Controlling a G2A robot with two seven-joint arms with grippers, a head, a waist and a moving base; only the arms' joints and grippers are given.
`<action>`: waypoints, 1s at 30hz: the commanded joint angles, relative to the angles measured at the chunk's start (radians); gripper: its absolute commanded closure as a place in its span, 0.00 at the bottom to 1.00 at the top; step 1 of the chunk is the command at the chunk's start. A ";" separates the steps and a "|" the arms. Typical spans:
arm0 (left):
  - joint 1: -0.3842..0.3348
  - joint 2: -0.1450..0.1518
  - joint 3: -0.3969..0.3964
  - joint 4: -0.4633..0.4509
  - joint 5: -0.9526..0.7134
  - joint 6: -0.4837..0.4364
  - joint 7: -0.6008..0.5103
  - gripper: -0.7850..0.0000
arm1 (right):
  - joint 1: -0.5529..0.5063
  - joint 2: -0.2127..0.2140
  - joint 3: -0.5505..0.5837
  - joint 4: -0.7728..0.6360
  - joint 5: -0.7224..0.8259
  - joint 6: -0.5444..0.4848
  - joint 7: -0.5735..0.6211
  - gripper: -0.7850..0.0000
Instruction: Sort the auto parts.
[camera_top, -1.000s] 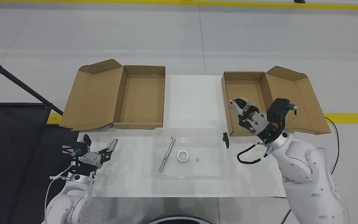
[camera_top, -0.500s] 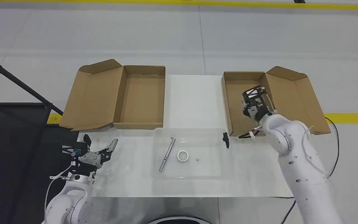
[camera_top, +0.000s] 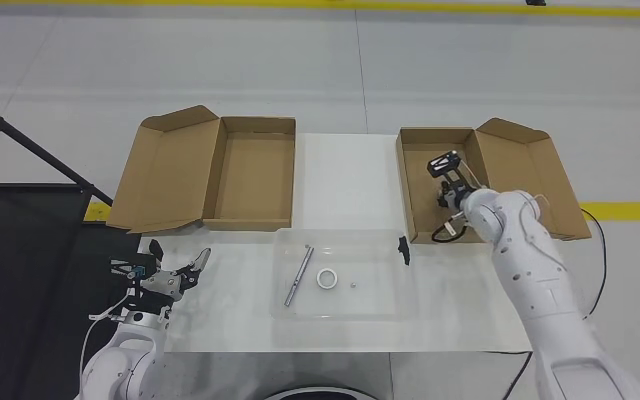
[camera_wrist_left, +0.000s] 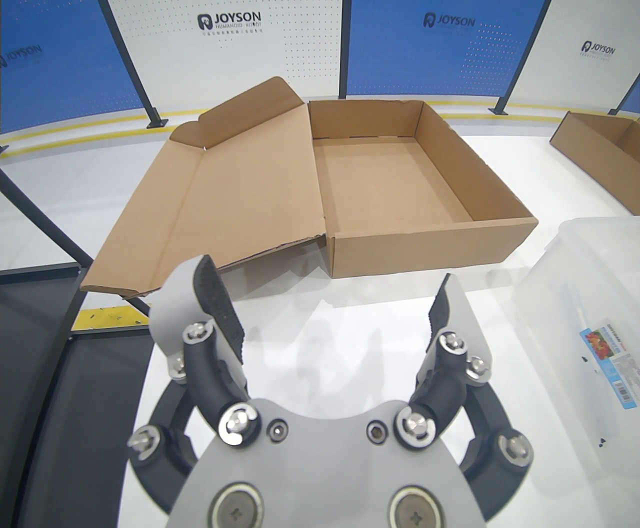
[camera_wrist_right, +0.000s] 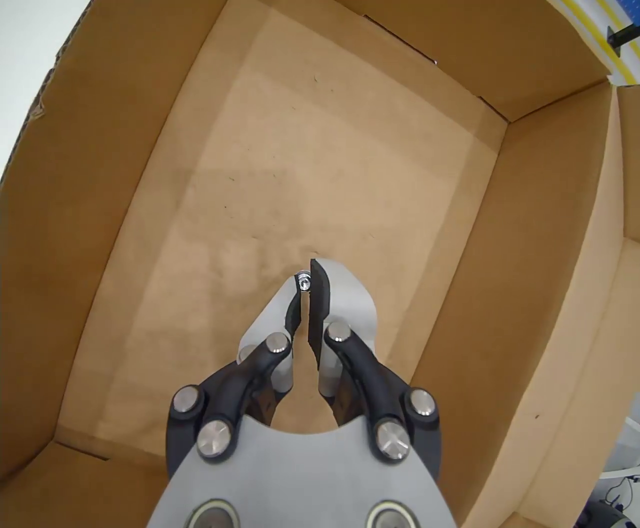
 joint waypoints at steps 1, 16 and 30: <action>0.000 0.000 0.000 0.000 0.000 0.000 0.000 0.00 | 0.004 -0.001 -0.001 0.005 0.001 -0.003 0.003 0.69; 0.000 0.000 0.000 0.000 0.000 0.000 0.000 0.00 | -0.074 0.031 0.110 -0.215 0.032 -0.025 0.037 0.39; 0.000 0.000 0.000 0.000 0.000 0.000 0.000 0.00 | -0.457 0.082 0.230 -0.891 0.446 -0.393 0.130 0.12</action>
